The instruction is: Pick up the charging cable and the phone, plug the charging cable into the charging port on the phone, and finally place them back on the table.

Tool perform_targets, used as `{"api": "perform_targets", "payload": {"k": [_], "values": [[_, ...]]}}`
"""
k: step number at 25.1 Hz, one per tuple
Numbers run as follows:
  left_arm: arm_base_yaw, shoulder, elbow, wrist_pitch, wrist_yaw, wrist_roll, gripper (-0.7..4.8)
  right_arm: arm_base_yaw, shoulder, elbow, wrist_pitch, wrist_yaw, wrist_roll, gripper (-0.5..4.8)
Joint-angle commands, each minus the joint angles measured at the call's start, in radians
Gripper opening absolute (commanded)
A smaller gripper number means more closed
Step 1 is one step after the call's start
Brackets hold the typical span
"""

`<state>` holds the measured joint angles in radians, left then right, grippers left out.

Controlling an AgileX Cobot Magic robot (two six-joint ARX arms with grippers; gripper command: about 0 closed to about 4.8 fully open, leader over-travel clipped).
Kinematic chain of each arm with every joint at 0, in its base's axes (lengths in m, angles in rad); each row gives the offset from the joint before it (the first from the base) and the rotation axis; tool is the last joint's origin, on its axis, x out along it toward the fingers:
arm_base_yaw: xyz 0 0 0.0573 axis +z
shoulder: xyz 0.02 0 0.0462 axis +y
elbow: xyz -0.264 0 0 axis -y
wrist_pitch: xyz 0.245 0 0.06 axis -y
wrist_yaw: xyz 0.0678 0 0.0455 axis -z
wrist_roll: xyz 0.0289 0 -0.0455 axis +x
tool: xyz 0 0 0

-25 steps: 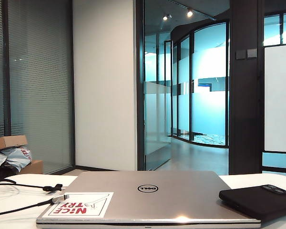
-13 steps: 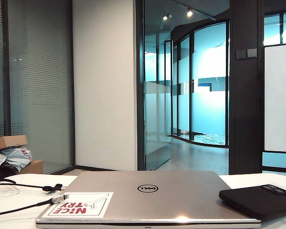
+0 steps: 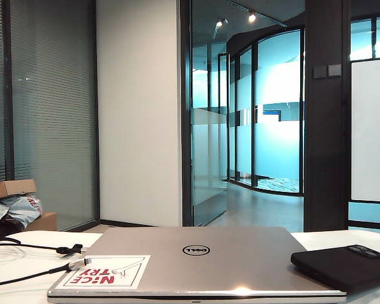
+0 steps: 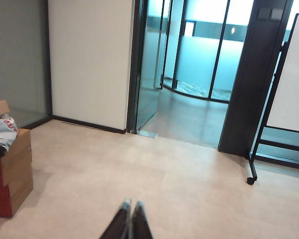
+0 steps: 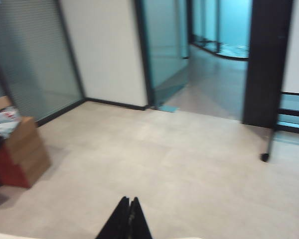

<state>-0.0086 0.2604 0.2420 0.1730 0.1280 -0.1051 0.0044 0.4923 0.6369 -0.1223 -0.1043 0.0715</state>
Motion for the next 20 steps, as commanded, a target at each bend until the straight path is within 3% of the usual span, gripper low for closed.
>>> {"api": "perform_targets", "payload": {"k": [1, 5, 10, 15, 18, 20], "values": [[0.0, 0.12, 0.037, 0.076, 0.002, 0.036, -0.06, 0.079, 0.042, 0.031, 0.022, -0.006, 0.002, -0.03], [0.0, 0.27, 0.101, 0.089, 0.003, 0.075, -0.06, 0.258, 0.066, 0.036, 0.013, 0.006, -0.076, -0.03], [-0.021, 0.41, 0.15, 0.108, 0.003, 0.077, -0.06, 0.508, 0.066, 0.036, -0.06, 0.141, -0.088, -0.03], [-0.197, 0.556, 0.151, 0.168, 0.003, 0.185, -0.06, 0.756, 0.066, 0.035, -0.107, 0.22, -0.088, -0.03], [-0.269, 0.628, 0.151, 0.172, 0.003, 0.231, -0.06, 0.857, 0.066, 0.035, -0.137, 0.254, -0.091, -0.02], [-0.298, 0.676, 0.15, 0.153, 0.003, 0.339, -0.06, 0.933, 0.066, 0.035, -0.167, 0.268, -0.095, -0.03]]}}
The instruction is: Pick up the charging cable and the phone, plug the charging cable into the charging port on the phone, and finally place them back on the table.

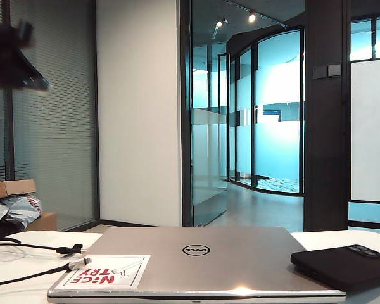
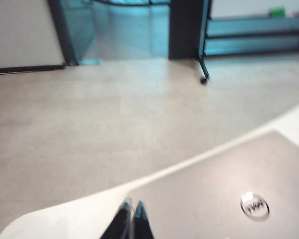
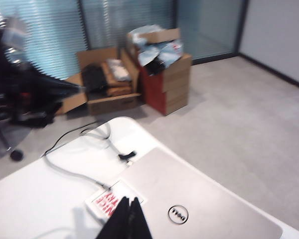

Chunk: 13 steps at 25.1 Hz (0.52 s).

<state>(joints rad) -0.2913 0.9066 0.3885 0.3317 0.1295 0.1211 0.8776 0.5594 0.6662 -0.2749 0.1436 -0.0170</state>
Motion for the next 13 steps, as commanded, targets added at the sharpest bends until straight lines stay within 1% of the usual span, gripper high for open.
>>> {"api": "perform_targets", "payload": {"k": [1, 3, 4, 8, 9, 10, 11, 12, 13], "values": [[-0.024, 0.041, 0.004, -0.018, 0.002, 0.158, -0.06, 0.076, -0.001, 0.006, -0.021, 0.023, -0.006, -0.02], [-0.032, 0.076, 0.003, -0.043, 0.002, 0.232, -0.06, 0.105, -0.001, 0.006, -0.035, 0.024, -0.006, -0.02], [-0.032, 0.091, 0.002, -0.05, 0.002, 0.247, -0.06, 0.108, -0.001, 0.006, -0.035, 0.023, -0.006, -0.02], [-0.032, 0.18, 0.0, -0.064, 0.002, 0.246, -0.03, 0.105, 0.0, 0.006, -0.035, 0.023, -0.006, -0.02], [-0.032, 0.194, 0.0, -0.065, 0.002, 0.248, 0.09, 0.105, 0.0, 0.006, -0.035, 0.023, -0.006, -0.02], [-0.032, 0.217, 0.0, -0.068, 0.002, 0.256, 0.74, 0.105, 0.0, 0.006, -0.035, 0.023, -0.006, -0.02], [-0.032, 0.235, 0.0, -0.07, 0.002, 0.283, 1.52, 0.105, 0.0, 0.006, -0.035, 0.023, -0.006, -0.02], [-0.032, 0.255, -0.001, -0.071, 0.002, 0.323, 2.48, 0.105, 0.0, 0.006, -0.035, 0.023, -0.006, -0.02], [-0.032, 0.273, -0.003, -0.072, 0.002, 0.364, 3.14, 0.105, 0.0, 0.006, -0.035, 0.023, -0.006, -0.02]]}}
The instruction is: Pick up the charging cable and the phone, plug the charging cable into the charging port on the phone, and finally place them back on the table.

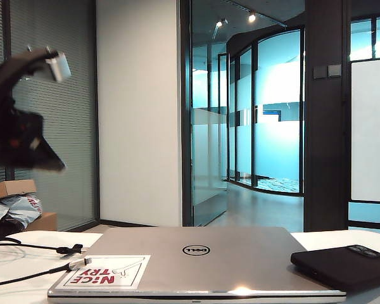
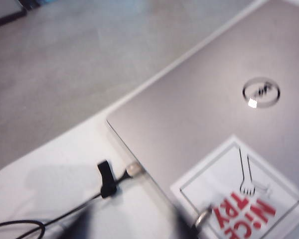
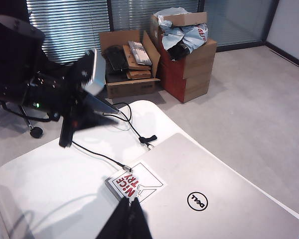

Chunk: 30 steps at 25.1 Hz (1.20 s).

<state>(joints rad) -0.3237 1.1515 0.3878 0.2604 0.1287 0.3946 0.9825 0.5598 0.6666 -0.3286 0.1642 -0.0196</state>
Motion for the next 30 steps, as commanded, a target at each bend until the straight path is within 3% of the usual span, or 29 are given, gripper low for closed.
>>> {"api": "perform_targets", "payload": {"k": [1, 6, 10, 30], "values": [[0.0, 0.051, -0.002, -0.013, 0.003, 0.153, 3.61, 0.0, 0.0, 0.006, 0.018, 0.002, -0.003, -0.02], [0.0, 0.106, -0.003, -0.029, 0.003, 0.305, 3.81, 0.0, 0.0, 0.006, 0.019, 0.002, -0.003, -0.02], [0.0, 0.153, -0.003, -0.027, 0.003, 0.372, 3.81, 0.0, -0.001, 0.006, 0.019, 0.002, -0.003, -0.02], [0.003, 0.403, -0.002, 0.124, 0.003, 0.418, 3.8, 0.0, -0.007, 0.006, 0.019, 0.002, -0.003, -0.02]]}}
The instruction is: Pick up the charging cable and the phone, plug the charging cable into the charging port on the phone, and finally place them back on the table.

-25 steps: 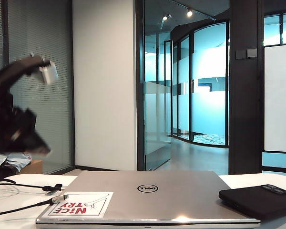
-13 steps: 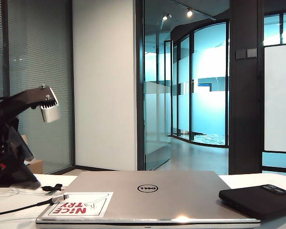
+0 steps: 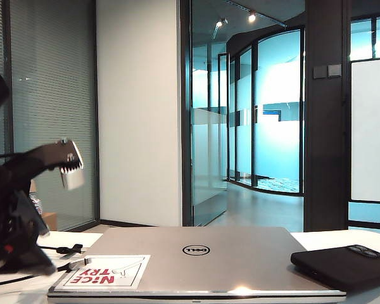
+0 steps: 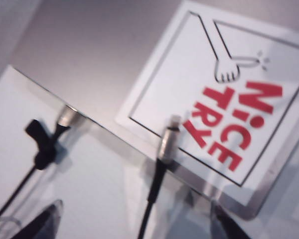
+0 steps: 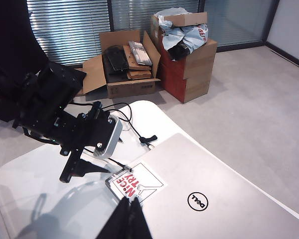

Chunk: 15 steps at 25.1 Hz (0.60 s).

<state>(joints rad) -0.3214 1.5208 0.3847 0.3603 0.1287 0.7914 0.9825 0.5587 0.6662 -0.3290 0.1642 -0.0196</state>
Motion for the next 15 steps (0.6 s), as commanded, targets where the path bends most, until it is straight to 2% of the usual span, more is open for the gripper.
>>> {"api": "perform_targets", "payload": {"k": [1, 9, 15], "values": [[0.001, 0.045, 0.001, 0.035, 0.003, 0.021, 3.8, 0.0, -0.01, 0.006, 0.019, 0.002, -0.003, -0.02], [0.001, 0.123, 0.002, 0.153, 0.003, 0.021, 3.75, -0.001, -0.013, 0.006, 0.019, 0.002, -0.003, -0.02], [0.001, 0.129, 0.001, 0.158, 0.004, 0.021, 3.71, -0.002, -0.013, 0.006, 0.019, 0.002, -0.003, -0.02]]}}
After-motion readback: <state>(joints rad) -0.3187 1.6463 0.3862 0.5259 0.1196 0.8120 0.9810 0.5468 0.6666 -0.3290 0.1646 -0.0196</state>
